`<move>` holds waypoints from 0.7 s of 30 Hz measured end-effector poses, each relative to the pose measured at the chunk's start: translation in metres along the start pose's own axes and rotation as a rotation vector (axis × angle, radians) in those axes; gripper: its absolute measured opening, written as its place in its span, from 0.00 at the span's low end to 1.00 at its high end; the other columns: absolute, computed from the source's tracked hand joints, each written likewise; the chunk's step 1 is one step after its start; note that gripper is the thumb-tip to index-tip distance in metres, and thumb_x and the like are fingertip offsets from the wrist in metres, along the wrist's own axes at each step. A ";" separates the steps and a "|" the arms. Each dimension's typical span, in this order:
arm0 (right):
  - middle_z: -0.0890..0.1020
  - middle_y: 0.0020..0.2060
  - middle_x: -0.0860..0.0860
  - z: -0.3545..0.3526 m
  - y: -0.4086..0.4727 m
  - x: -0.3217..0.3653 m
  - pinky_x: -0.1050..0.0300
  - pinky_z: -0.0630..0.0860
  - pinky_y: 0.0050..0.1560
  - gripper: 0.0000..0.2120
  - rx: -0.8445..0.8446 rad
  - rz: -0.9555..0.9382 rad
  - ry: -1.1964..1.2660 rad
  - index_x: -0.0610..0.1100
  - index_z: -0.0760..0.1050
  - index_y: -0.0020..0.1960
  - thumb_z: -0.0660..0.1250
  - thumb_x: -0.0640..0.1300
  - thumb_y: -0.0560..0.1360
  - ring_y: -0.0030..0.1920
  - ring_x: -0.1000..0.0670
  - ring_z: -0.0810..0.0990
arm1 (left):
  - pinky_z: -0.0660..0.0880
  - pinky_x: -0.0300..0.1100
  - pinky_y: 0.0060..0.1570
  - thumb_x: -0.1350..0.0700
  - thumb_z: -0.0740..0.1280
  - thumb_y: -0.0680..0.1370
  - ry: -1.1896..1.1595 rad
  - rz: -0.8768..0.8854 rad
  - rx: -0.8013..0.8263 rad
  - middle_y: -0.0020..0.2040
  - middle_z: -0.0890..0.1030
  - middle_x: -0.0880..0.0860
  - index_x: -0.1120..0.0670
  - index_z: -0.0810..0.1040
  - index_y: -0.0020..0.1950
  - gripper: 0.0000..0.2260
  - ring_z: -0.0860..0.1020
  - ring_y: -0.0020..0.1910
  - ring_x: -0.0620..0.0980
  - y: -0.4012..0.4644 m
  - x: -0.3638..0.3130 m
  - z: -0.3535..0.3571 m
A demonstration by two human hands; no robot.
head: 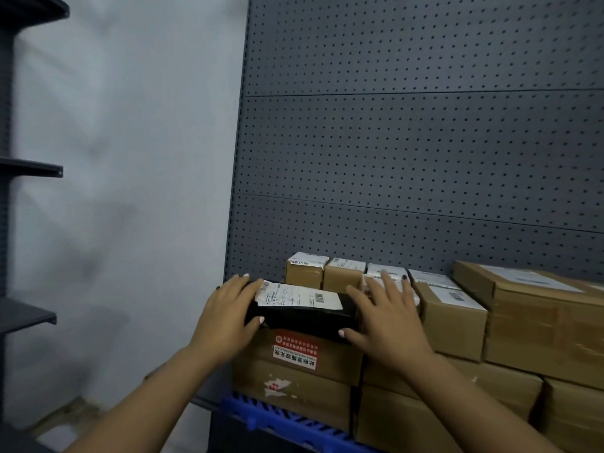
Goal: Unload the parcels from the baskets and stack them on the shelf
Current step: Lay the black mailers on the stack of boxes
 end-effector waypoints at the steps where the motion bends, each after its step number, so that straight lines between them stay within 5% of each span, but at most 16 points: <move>1: 0.57 0.77 0.45 0.001 0.001 -0.009 0.38 0.36 0.71 0.40 0.017 0.037 0.014 0.56 0.55 0.76 0.54 0.74 0.70 0.77 0.39 0.46 | 0.51 0.49 0.74 0.52 0.67 0.77 0.037 0.025 -0.008 0.77 0.60 0.49 0.46 0.60 0.76 0.29 0.55 0.76 0.51 0.000 -0.006 0.003; 4: 0.56 0.77 0.46 0.005 0.000 -0.025 0.40 0.41 0.74 0.46 0.046 0.102 0.027 0.58 0.45 0.77 0.35 0.77 0.63 0.77 0.42 0.48 | 0.38 0.50 0.72 0.48 0.57 0.81 0.155 0.097 0.050 0.78 0.56 0.46 0.43 0.56 0.77 0.24 0.48 0.77 0.49 0.000 -0.023 0.017; 9: 0.65 0.73 0.46 0.012 -0.002 -0.025 0.42 0.54 0.72 0.45 0.008 0.096 0.041 0.56 0.50 0.77 0.38 0.77 0.66 0.73 0.42 0.60 | 0.40 0.57 0.72 0.29 0.34 0.68 0.241 0.013 0.171 0.78 0.56 0.49 0.37 0.52 0.76 0.37 0.48 0.77 0.53 0.011 -0.028 0.038; 15: 0.66 0.72 0.46 0.012 -0.003 -0.028 0.42 0.58 0.71 0.43 -0.004 0.052 0.040 0.55 0.51 0.77 0.37 0.73 0.66 0.72 0.41 0.62 | 0.45 0.61 0.73 0.33 0.49 0.78 0.225 -0.030 0.290 0.78 0.55 0.49 0.37 0.54 0.75 0.26 0.48 0.77 0.54 0.036 -0.029 0.050; 21: 0.61 0.74 0.47 0.009 -0.002 -0.029 0.44 0.54 0.73 0.37 0.047 0.032 0.051 0.56 0.48 0.77 0.55 0.69 0.74 0.73 0.43 0.58 | 0.43 0.60 0.73 0.34 0.50 0.79 0.221 -0.033 0.312 0.78 0.54 0.50 0.38 0.55 0.75 0.26 0.47 0.77 0.55 0.049 -0.030 0.058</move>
Point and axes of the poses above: each hand's wrist, its own y-axis towards the middle knuckle, its own z-axis out of the palm, x = y × z, the point moved 4 cm from there along y, towards the middle knuckle
